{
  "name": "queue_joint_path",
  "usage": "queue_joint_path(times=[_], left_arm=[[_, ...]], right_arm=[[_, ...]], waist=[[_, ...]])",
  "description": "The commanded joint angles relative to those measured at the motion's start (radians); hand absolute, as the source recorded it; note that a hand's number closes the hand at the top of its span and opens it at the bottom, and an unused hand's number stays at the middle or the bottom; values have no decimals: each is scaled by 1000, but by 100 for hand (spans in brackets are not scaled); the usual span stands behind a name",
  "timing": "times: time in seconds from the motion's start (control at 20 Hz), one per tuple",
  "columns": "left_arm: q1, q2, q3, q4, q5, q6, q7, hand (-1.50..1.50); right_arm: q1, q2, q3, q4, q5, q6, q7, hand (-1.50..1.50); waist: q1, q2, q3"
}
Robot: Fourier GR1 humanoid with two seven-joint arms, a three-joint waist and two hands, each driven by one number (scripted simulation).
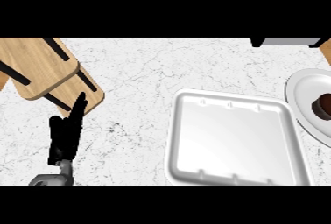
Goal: Pick the cupcake from the tray and place it in the plate
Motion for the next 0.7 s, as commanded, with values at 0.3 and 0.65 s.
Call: queue_joint_path(times=[0.3,0.65], left_arm=[[-39,-11,27,106,11,-19,-4,0],[17,-37,8,129,6,-33,-82,0]], right_arm=[[4,33,50,38,19,-138,-1,-150],[32,9,51,75,12,-172,-37,-150]], waist=[[0,8,-5],[4,12,-4]])
